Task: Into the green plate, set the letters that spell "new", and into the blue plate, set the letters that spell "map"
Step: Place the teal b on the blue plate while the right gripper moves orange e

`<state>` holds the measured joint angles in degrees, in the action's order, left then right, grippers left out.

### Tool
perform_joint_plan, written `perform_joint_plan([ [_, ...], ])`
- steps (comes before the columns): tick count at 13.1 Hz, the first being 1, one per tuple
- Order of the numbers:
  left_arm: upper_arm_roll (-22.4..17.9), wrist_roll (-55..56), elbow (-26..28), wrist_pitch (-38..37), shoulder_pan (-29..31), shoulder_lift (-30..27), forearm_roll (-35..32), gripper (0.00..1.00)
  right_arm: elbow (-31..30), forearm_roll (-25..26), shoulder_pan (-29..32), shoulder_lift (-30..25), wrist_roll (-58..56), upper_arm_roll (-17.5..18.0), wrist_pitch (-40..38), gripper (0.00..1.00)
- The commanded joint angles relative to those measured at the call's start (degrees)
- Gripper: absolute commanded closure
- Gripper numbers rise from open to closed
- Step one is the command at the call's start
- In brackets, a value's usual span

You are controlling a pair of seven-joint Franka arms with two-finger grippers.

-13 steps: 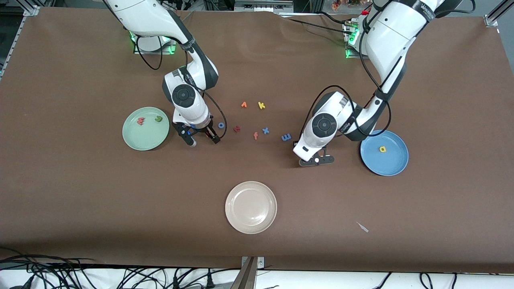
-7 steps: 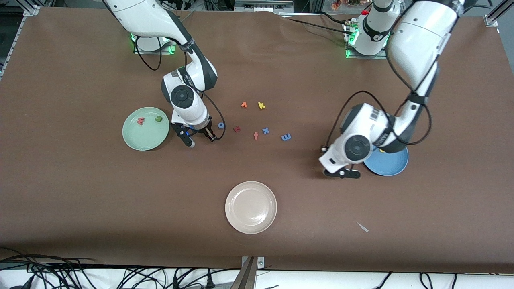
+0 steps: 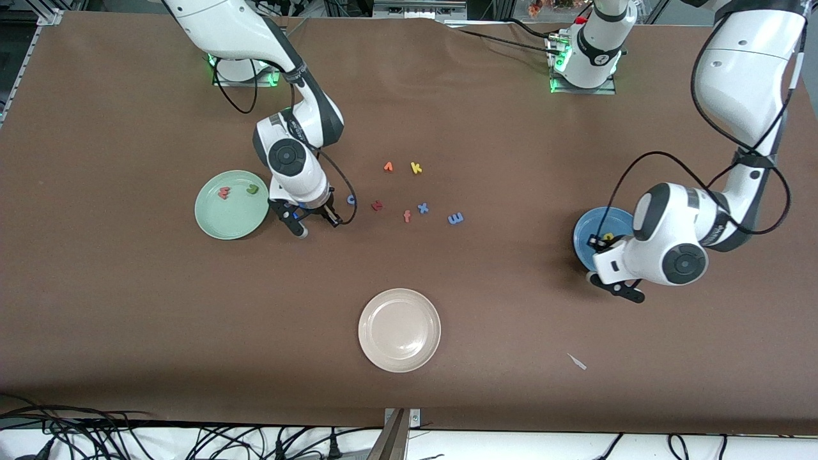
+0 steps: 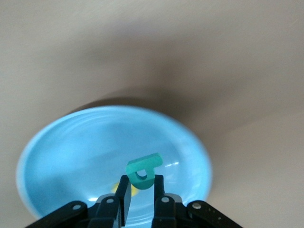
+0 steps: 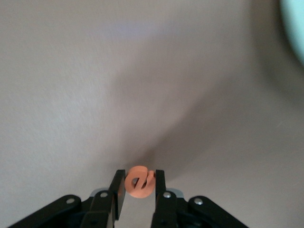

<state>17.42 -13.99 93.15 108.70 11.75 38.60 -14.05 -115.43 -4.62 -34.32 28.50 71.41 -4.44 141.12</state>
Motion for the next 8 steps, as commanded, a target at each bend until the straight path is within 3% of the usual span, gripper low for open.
perform_joint_plan([
  [1,0.86,-2.98,1.07,-0.77,1.00,-0.20,-2.47,0.11,0.74,0.22,0.13,-5.02,-12.63,-4.51,-8.82,0.85],
  [2,0.95,-1.41,1.16,-0.86,0.39,-0.28,-2.04,0.00,0.56,0.14,0.13,-5.38,-19.22,-6.44,-10.67,0.85],
  [4,2.61,6.74,1.16,-0.86,0.12,-0.81,-1.60,0.00,-0.31,0.13,0.22,-5.82,-29.78,-10.92,-11.22,0.85],
  [6,6.91,18.50,1.25,-0.16,0.12,-0.81,0.06,0.00,-3.38,-0.65,0.22,-6.00,-43.13,-15.23,-9.90,0.84],
  [8,11.03,27.39,2.65,2.29,0.12,-0.81,0.25,0.00,-6.54,-0.92,0.31,-5.91,-47.14,-16.74,-6.40,0.84],
])
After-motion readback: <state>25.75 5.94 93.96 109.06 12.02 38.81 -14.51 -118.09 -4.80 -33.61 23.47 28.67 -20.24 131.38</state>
